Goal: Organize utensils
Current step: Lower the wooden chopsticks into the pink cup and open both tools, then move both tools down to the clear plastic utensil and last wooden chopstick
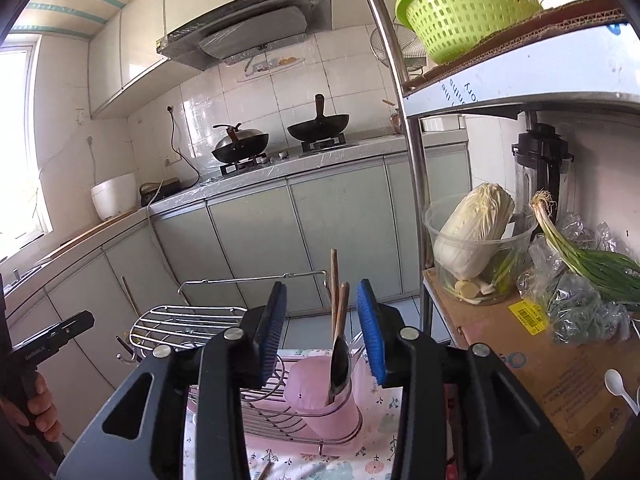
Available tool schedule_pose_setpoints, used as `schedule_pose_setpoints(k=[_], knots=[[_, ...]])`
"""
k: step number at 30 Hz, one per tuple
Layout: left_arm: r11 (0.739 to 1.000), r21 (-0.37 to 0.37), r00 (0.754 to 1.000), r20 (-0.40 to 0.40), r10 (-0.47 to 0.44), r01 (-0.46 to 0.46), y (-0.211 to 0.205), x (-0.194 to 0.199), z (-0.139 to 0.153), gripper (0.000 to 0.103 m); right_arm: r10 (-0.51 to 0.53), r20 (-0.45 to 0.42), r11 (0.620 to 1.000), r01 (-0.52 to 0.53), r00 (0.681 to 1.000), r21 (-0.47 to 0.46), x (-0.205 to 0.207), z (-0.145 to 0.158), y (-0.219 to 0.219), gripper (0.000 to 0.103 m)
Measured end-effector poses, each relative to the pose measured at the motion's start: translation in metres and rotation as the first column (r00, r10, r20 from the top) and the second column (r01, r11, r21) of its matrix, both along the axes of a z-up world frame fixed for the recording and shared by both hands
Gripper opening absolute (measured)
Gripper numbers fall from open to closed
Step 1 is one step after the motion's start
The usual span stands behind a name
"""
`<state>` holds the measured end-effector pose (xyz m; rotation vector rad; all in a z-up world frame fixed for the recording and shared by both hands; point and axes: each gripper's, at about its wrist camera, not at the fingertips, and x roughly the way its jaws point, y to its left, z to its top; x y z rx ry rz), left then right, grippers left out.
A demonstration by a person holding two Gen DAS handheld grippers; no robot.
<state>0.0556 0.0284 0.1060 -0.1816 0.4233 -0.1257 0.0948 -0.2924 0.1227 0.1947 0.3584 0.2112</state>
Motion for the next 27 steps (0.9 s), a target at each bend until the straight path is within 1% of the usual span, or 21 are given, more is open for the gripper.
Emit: schedule_pose_setpoints(k=[3, 6, 9, 14, 17, 19, 20, 23, 27], knots=[[1.000, -0.013, 1.000, 0.002, -0.018, 0.018, -0.002, -0.015, -0.001, 0.040, 0.015, 0.015, 1.000, -0.015, 1.000, -0.005, -0.017, 0.001, 0.004, 0.037], [0.999, -0.025, 0.999, -0.019, -0.043, 0.043, -0.006, -0.024, -0.008, 0.040, 0.035, 0.005, 0.999, -0.035, 0.999, -0.003, -0.032, -0.006, 0.008, 0.037], [0.997, -0.027, 0.996, -0.055, -0.072, 0.071, -0.014, -0.029, -0.021, 0.040, 0.060, -0.042, 0.998, -0.059, 0.997, 0.021, -0.043, -0.023, 0.011, 0.037], [0.994, -0.038, 0.984, -0.140, -0.107, 0.103, -0.026, -0.030, -0.054, 0.040, 0.104, -0.176, 0.994, -0.096, 0.979, 0.053, -0.051, -0.063, 0.018, 0.037], [0.993, -0.055, 0.972, -0.204, -0.116, 0.107, -0.032, -0.028, -0.079, 0.040, 0.133, -0.274, 0.990, -0.117, 0.952, 0.073, -0.050, -0.093, 0.023, 0.037], [0.992, -0.061, 0.962, -0.243, -0.122, 0.111, -0.034, -0.027, -0.094, 0.040, 0.158, -0.344, 0.986, -0.132, 0.926, 0.098, -0.050, -0.114, 0.027, 0.037], [0.992, -0.060, 0.957, -0.261, -0.124, 0.112, -0.034, -0.028, -0.103, 0.040, 0.172, -0.386, 0.984, -0.139, 0.906, 0.112, -0.049, -0.126, 0.030, 0.037], [0.992, -0.057, 0.941, -0.316, -0.121, 0.108, -0.033, -0.031, -0.127, 0.040, 0.202, -0.467, 0.978, -0.157, 0.861, 0.134, -0.049, -0.154, 0.040, 0.037], [0.991, -0.099, 0.913, -0.389, -0.123, 0.091, -0.022, -0.035, -0.156, 0.040, 0.231, -0.544, 0.972, -0.173, 0.806, 0.156, -0.049, -0.184, 0.052, 0.037]])
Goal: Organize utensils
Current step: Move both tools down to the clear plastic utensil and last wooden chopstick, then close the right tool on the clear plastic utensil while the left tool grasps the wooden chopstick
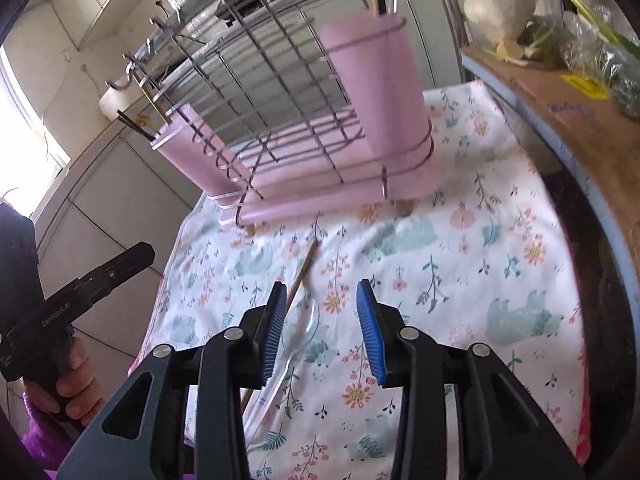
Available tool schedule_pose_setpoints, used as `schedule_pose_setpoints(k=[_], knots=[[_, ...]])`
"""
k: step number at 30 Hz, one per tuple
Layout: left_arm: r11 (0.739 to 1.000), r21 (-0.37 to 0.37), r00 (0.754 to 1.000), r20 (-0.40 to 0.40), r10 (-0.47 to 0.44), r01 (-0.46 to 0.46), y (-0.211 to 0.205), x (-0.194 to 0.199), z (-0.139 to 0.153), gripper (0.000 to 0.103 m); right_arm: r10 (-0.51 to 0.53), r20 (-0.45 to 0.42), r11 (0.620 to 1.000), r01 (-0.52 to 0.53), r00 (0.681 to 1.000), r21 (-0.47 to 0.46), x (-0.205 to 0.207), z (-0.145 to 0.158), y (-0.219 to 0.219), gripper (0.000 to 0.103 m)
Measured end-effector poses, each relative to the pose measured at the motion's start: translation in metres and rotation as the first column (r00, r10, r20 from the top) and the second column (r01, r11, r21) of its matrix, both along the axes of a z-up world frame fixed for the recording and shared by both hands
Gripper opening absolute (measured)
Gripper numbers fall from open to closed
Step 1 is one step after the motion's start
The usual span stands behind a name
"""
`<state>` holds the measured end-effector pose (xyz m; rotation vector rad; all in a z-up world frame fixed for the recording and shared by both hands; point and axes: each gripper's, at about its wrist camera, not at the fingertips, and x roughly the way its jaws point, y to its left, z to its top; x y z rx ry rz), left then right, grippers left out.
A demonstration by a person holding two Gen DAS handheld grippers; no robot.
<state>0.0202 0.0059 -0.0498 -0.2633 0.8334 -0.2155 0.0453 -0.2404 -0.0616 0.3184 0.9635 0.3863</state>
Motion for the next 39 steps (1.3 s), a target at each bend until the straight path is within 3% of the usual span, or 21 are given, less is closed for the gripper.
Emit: schedule_pose_setpoints(k=[7, 16, 18, 28, 30, 39], knots=[[0.999, -0.025, 0.998, -0.059, 0.020, -0.022, 0.013, -0.004, -0.026, 0.040, 0.028, -0.097, 0.999, -0.025, 0.995, 0.029, 0.005, -0.029, 0.011, 0.037], [0.999, -0.039, 0.998, -0.069, 0.005, -0.008, 0.015, -0.005, -0.031, 0.040, 0.024, -0.163, 0.996, -0.010, 0.986, 0.086, 0.019, -0.051, 0.015, 0.036], [0.999, -0.044, 0.997, -0.079, 0.005, -0.009, 0.016, -0.004, -0.034, 0.040, 0.028, -0.159, 0.997, -0.017, 0.987, 0.070, 0.020, -0.052, 0.019, 0.030], [0.999, -0.037, 0.994, -0.105, -0.009, 0.005, 0.010, 0.006, -0.037, 0.040, 0.054, -0.122, 0.998, -0.055, 0.991, -0.004, 0.025, -0.058, 0.043, 0.018], [0.999, -0.029, 0.994, -0.104, -0.021, 0.018, 0.004, 0.010, -0.036, 0.040, 0.079, -0.120, 0.997, -0.080, 0.990, -0.004, 0.024, -0.060, 0.049, 0.009], [0.994, -0.006, 0.983, -0.146, -0.110, 0.110, -0.027, 0.032, -0.032, 0.040, 0.027, -0.088, 0.998, -0.023, 0.996, 0.050, 0.021, -0.053, 0.029, 0.005]])
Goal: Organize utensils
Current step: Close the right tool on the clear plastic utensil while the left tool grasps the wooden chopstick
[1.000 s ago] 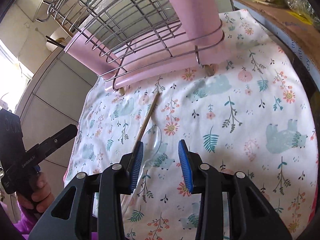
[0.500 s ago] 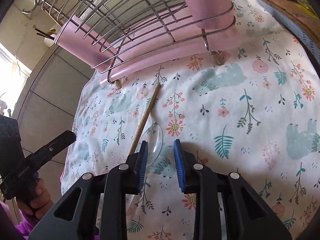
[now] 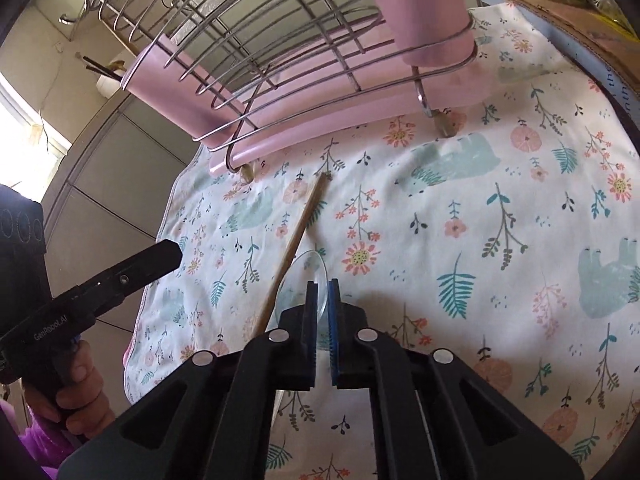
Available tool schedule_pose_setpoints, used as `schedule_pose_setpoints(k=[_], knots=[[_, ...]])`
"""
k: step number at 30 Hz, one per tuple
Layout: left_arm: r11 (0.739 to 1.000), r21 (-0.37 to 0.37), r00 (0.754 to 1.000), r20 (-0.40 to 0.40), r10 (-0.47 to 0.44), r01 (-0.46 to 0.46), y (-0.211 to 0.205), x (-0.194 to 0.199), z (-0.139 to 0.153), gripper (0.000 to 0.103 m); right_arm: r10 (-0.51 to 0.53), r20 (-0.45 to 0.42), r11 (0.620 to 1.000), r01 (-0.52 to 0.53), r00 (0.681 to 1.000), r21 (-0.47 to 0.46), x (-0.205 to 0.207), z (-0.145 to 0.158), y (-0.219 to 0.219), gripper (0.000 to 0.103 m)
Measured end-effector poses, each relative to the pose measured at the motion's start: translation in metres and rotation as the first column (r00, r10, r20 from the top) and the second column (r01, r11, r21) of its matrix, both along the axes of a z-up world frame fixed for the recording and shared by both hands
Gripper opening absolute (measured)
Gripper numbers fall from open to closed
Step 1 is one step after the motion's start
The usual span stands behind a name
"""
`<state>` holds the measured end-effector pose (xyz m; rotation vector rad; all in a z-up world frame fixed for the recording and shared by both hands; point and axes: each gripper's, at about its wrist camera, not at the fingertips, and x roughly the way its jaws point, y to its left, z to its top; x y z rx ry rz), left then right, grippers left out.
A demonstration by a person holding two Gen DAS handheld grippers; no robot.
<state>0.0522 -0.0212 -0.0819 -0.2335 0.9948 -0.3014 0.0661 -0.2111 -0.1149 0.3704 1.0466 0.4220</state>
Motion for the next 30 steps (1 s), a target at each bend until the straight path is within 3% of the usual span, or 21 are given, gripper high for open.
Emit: schedule_pose_setpoints(k=[6, 12, 15, 18, 22, 30], knots=[[0.993, 0.033, 0.990, -0.095, -0.108, 0.112, -0.036, 0.030, -0.010, 0.037, -0.082, 0.056, 0.991, 0.087, 0.995, -0.097, 0.000, 0.011, -0.025, 0.005], [0.980, 0.099, 0.967, -0.203, -0.152, 0.174, -0.065, 0.063, -0.027, 0.030, -0.091, 0.024, 0.987, 0.094, 0.996, -0.133, 0.002, 0.000, -0.033, 0.005], [0.973, 0.139, 0.956, -0.257, -0.142, 0.182, -0.071, 0.074, -0.039, 0.020, -0.082, 0.010, 0.987, 0.082, 0.997, -0.135, 0.003, -0.006, -0.032, 0.005], [0.968, 0.159, 0.951, -0.273, -0.147, 0.195, -0.075, 0.079, -0.041, 0.019, -0.072, 0.013, 0.988, 0.073, 0.997, -0.139, 0.003, -0.007, -0.029, 0.005], [0.963, 0.188, 0.952, -0.272, -0.140, 0.195, -0.078, 0.082, -0.041, 0.007, -0.066, 0.014, 0.988, 0.067, 0.998, -0.138, 0.004, -0.007, -0.029, 0.005], [0.975, 0.155, 0.969, -0.212, -0.125, 0.160, -0.073, 0.077, -0.032, 0.005, -0.061, 0.004, 0.993, 0.061, 0.998, -0.098, 0.005, -0.009, -0.034, 0.006]])
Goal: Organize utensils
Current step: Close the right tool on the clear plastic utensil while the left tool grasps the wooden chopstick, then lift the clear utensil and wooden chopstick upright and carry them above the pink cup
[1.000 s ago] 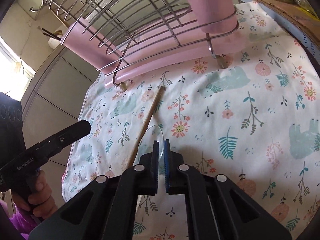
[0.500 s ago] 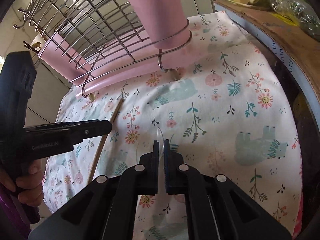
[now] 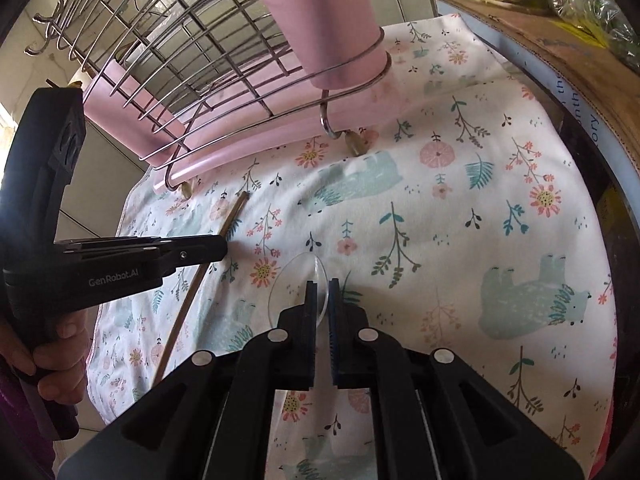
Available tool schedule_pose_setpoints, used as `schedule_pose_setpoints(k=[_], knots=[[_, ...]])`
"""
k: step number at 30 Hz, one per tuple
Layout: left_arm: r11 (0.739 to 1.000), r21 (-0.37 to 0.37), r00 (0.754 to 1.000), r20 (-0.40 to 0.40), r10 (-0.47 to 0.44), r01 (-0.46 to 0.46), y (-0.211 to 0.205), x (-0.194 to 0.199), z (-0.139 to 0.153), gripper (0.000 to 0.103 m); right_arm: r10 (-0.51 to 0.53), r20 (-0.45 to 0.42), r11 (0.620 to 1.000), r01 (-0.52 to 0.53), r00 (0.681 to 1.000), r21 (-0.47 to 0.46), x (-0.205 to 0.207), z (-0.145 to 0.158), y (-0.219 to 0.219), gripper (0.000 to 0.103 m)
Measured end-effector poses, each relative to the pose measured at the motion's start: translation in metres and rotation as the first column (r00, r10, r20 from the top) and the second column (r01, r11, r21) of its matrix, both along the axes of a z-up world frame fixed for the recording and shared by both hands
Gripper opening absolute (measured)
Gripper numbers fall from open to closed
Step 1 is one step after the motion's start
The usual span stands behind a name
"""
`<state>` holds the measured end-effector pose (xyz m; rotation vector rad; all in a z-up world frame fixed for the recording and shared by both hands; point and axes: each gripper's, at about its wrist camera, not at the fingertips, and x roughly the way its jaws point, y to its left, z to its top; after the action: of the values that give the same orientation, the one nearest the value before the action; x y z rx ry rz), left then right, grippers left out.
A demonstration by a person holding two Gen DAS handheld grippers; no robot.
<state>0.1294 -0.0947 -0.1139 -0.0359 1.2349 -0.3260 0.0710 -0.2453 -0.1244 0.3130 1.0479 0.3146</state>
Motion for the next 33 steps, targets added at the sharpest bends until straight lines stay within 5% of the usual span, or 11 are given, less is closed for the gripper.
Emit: schedule_pose_setpoints(k=[11, 20, 33], knots=[[0.990, -0.121, 0.982, 0.162, 0.097, -0.077, 0.039, -0.032, 0.043, 0.005, -0.026, 0.027, 0.997, 0.025, 0.999, 0.067, -0.009, 0.007, -0.012, 0.004], [0.977, -0.192, 0.936, 0.320, 0.150, -0.092, 0.060, -0.067, 0.086, 0.005, -0.053, 0.137, 0.996, 0.043, 0.989, 0.078, -0.026, 0.034, -0.019, 0.003], [0.945, -0.304, 0.877, 0.413, 0.247, -0.124, 0.085, -0.096, 0.121, 0.005, -0.090, 0.274, 0.994, 0.067, 0.957, 0.091, -0.050, 0.076, -0.021, 0.003]])
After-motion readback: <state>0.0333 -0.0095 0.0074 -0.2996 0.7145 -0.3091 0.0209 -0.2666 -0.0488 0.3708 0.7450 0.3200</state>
